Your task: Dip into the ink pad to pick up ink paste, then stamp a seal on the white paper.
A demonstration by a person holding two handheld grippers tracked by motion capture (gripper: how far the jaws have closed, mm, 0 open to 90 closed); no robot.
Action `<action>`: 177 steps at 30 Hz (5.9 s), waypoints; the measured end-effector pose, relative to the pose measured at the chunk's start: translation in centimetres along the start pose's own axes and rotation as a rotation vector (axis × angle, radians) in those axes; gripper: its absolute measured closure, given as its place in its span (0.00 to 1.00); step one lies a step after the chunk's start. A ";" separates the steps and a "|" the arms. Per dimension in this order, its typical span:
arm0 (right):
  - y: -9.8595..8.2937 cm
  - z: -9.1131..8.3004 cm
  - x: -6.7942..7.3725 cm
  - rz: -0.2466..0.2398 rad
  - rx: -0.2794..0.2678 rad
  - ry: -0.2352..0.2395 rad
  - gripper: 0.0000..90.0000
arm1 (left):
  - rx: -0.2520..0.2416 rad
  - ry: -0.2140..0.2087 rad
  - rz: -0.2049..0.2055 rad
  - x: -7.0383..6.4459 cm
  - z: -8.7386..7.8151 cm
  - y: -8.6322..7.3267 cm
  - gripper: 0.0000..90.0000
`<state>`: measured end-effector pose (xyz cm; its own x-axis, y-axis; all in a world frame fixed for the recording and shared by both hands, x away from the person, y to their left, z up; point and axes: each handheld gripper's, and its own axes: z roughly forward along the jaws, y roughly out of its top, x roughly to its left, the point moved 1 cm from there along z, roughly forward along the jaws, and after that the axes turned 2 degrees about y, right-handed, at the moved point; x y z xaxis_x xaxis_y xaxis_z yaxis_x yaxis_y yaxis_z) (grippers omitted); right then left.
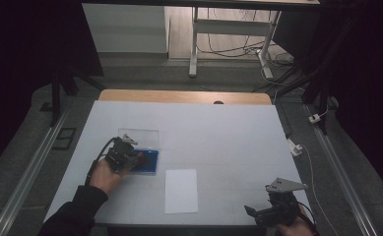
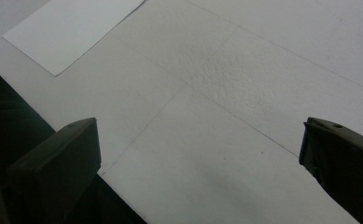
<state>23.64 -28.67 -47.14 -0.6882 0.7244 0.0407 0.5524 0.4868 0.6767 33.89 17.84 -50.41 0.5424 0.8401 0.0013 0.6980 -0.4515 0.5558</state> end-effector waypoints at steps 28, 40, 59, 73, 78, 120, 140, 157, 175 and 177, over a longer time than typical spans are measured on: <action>0.0 0.1 0.0 -0.009 0.006 0.001 0.00 | -0.023 -0.070 -0.065 1.1 0.1 -0.5 0.89; 0.0 0.1 0.0 -0.011 0.003 0.001 0.00 | -0.025 -0.038 -0.040 0.7 0.0 -0.4 0.89; -0.1 -0.1 0.0 -0.007 0.002 -0.001 0.00 | -0.079 -0.053 -0.042 1.0 -1.3 -0.3 0.89; -0.1 -0.1 0.0 -0.007 0.000 -0.001 0.00 | -0.130 -0.079 -0.011 0.4 -3.2 -0.5 0.88; -0.1 -0.1 0.0 -0.007 0.000 -0.001 0.00 | -0.151 -0.090 -0.015 0.4 -3.9 -0.7 0.88; -0.1 -0.1 0.0 -0.003 -0.006 0.000 0.00 | -0.201 -0.240 0.069 -4.2 -5.7 1.0 0.89; -0.1 -0.2 -0.1 0.015 -0.013 -0.003 0.00 | -0.137 -0.287 0.220 -9.2 -3.7 2.6 0.88; -0.1 -0.1 -0.1 0.014 -0.011 0.000 0.00 | -0.103 -0.318 0.269 -11.6 -2.1 3.1 0.88; -0.1 -0.1 -0.1 0.012 -0.011 0.000 0.00 | -0.060 -0.311 0.300 -12.1 0.2 2.4 0.88; -0.1 -0.1 -0.1 0.011 -0.011 0.001 0.00 | -0.056 -0.311 0.300 -12.1 0.4 2.3 0.88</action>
<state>23.59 -28.88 -47.11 -0.6823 0.7295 0.0489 0.5550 0.4732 0.6841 29.12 6.49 -49.48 0.8383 0.5399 -0.0762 0.4663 -0.6376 0.6132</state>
